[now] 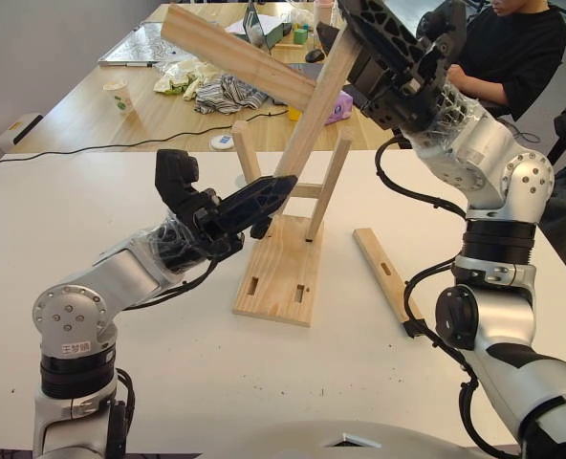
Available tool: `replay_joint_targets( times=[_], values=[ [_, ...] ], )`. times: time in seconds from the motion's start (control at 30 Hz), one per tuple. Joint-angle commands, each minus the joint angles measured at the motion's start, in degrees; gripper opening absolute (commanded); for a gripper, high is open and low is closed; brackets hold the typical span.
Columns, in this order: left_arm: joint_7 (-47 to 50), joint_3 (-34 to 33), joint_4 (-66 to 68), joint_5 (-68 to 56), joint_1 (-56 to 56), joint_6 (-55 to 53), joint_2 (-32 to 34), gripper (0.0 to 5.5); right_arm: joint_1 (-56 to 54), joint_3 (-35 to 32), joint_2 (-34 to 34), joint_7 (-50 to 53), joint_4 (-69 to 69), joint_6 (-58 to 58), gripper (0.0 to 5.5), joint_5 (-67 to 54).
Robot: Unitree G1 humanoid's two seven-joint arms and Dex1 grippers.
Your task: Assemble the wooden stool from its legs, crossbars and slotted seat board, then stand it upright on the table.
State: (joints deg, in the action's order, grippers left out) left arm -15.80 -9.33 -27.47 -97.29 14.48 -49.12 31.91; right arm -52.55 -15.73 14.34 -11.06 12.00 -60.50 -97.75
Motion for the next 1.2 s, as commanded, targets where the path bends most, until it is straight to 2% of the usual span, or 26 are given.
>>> replay_joint_targets(
  times=[0.03,0.2,0.4,0.57,0.83,0.97,1.2],
  values=[
    [-7.63,-0.42,1.03,6.40,-4.21,-3.04,5.34,2.96,1.54,3.76,3.65,-8.00,-5.84,1.92,2.05,11.98],
    [-25.55,-2.77,6.57,18.73,-18.89,-3.35,12.40,3.64,8.58,6.04,3.93,-15.51,-12.85,6.21,2.05,22.62],
    [-30.38,-0.21,19.50,38.02,-21.60,6.60,10.54,4.47,21.67,14.29,3.83,-25.77,-16.48,17.21,2.05,40.81],
    [-31.73,-0.02,23.94,45.66,-20.01,11.09,8.07,4.47,27.25,18.63,1.20,-29.94,-15.44,27.00,2.05,51.19],
    [-32.53,-0.55,26.91,49.78,-17.66,10.70,5.98,4.47,30.68,19.99,-0.50,-33.15,-12.66,32.24,2.05,57.16],
    [-32.24,-0.79,27.29,50.74,-17.36,10.37,5.37,4.47,33.09,23.08,3.37,-38.98,-10.94,34.79,2.05,61.55],
    [-31.85,-2.06,27.26,51.28,-17.49,9.87,4.36,4.47,35.41,22.00,13.78,-48.88,-11.46,32.72,2.05,61.35]
  ],
)
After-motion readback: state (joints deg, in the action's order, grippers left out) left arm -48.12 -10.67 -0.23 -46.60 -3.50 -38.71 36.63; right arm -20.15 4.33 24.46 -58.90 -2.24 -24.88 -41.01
